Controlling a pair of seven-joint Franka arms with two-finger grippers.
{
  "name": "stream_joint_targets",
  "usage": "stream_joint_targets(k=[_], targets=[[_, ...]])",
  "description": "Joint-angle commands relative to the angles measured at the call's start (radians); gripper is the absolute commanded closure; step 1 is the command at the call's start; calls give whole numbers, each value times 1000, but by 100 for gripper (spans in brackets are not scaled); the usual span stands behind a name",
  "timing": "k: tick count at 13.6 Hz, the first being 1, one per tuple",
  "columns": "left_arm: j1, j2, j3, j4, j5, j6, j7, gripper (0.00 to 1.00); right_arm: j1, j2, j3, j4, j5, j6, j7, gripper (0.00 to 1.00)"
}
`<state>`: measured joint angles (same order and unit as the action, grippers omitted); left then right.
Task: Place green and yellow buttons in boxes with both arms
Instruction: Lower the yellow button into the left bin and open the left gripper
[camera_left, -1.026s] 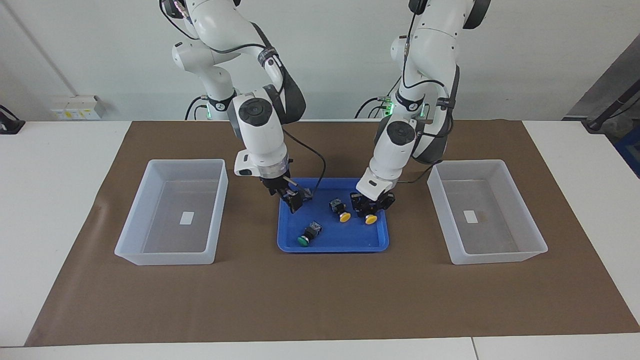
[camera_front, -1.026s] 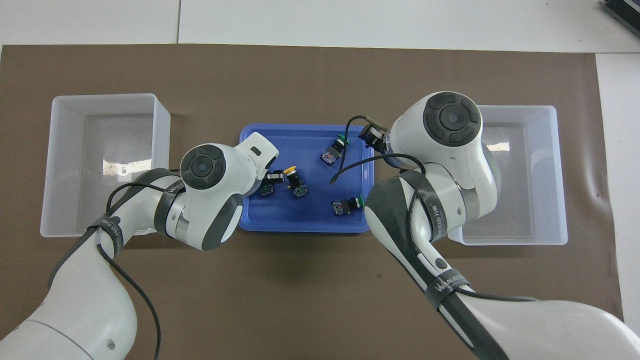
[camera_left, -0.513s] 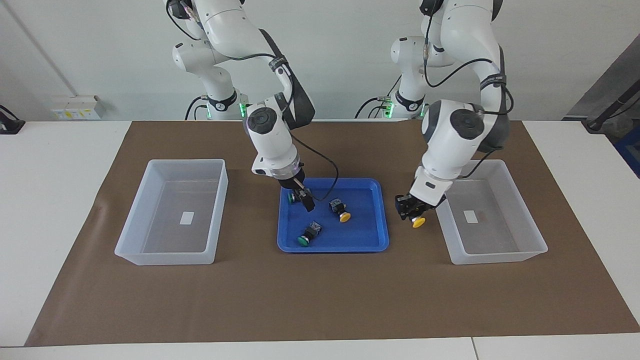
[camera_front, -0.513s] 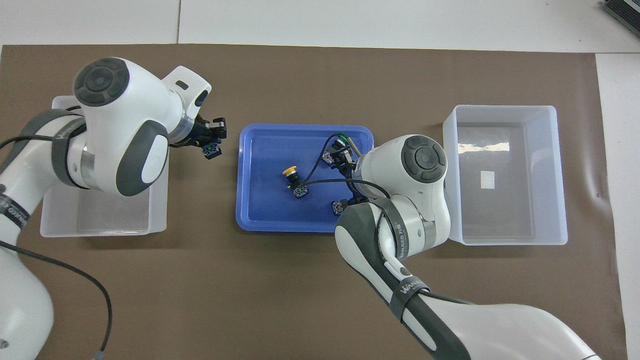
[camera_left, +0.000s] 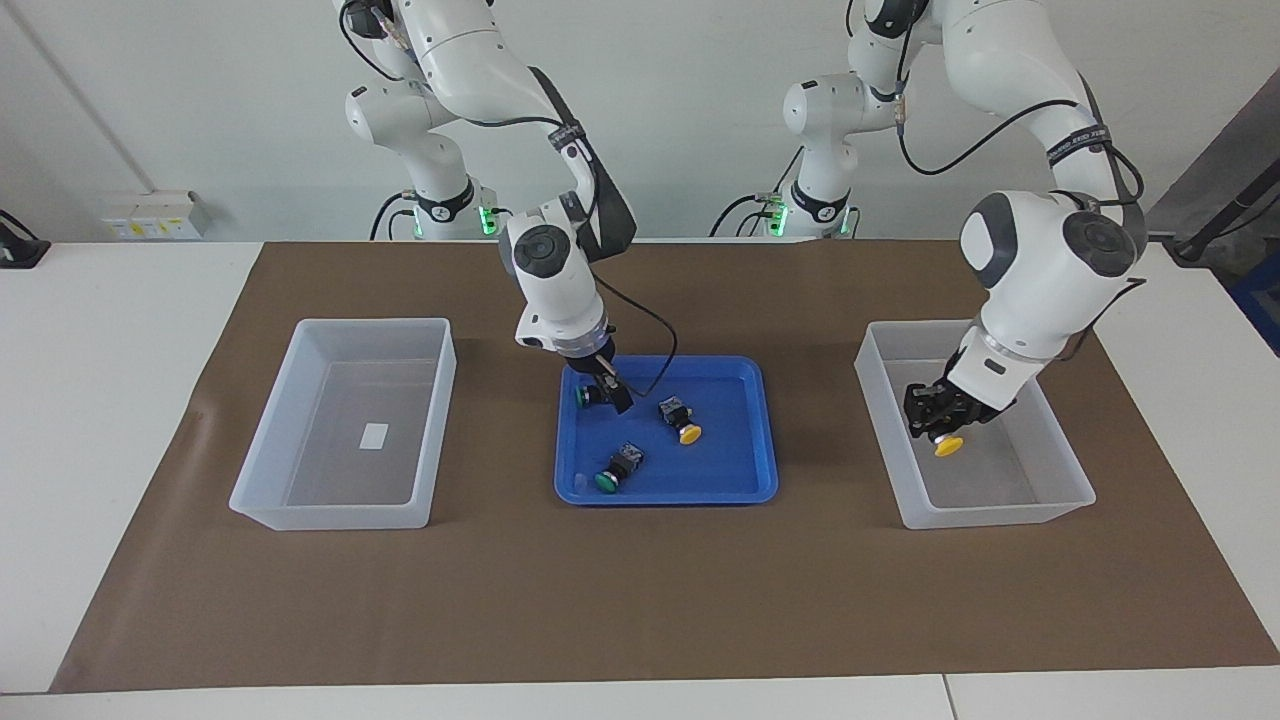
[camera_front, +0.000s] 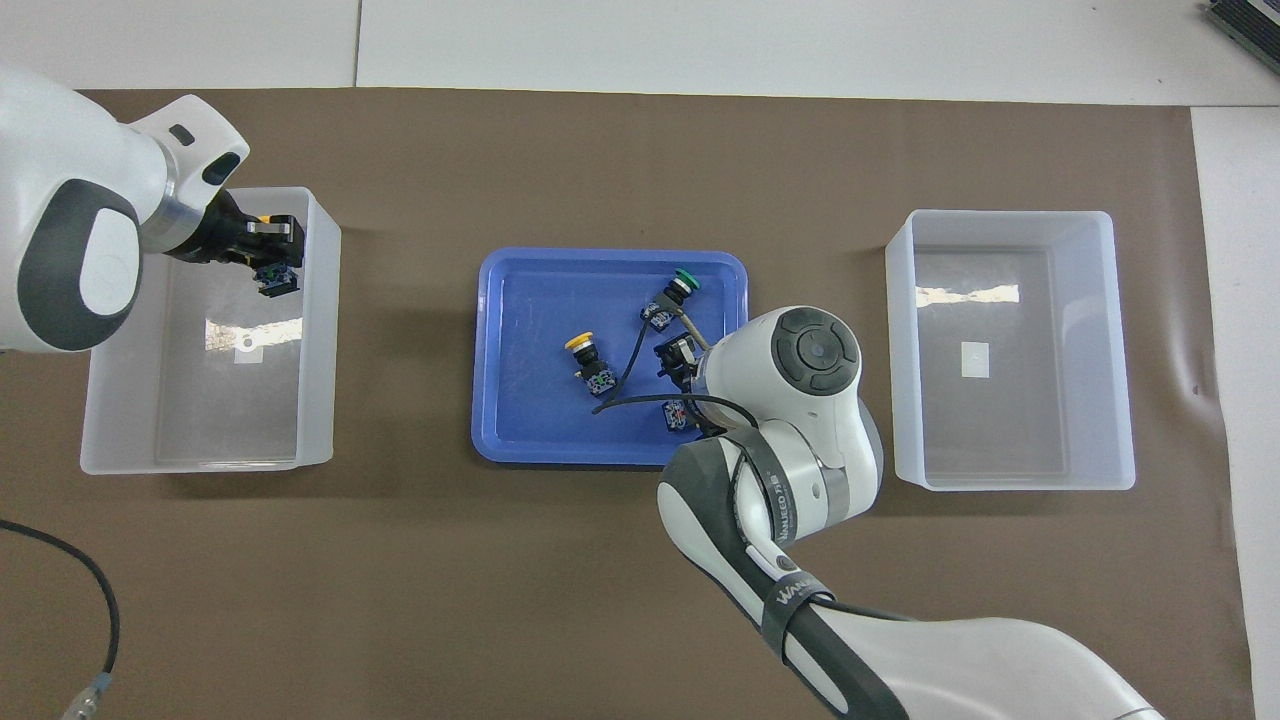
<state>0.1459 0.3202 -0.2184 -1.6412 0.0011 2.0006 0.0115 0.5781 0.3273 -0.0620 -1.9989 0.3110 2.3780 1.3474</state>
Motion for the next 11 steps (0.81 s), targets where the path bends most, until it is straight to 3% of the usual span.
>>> stream_joint_targets(k=[1, 2, 4, 7, 11], targets=[[55, -12, -6, -29, -7, 0, 116, 100, 3, -19, -2, -47, 25, 30, -43, 26], [69, -19, -6, -63, -3, 30, 126, 100, 3, -13, -2, -46, 23, 32, -48, 41], [76, -36, -6, -170, 0, 140, 130, 100, 3, -10, -2, -44, 23, 61, -68, 96], [86, -4, -6, -242, 4, 277, 131, 100, -10, -10, -2, -17, 22, 41, -123, 100], [75, 28, -6, -308, 2, 398, 127, 100, -58, -48, -5, 153, 22, -150, -137, 100]])
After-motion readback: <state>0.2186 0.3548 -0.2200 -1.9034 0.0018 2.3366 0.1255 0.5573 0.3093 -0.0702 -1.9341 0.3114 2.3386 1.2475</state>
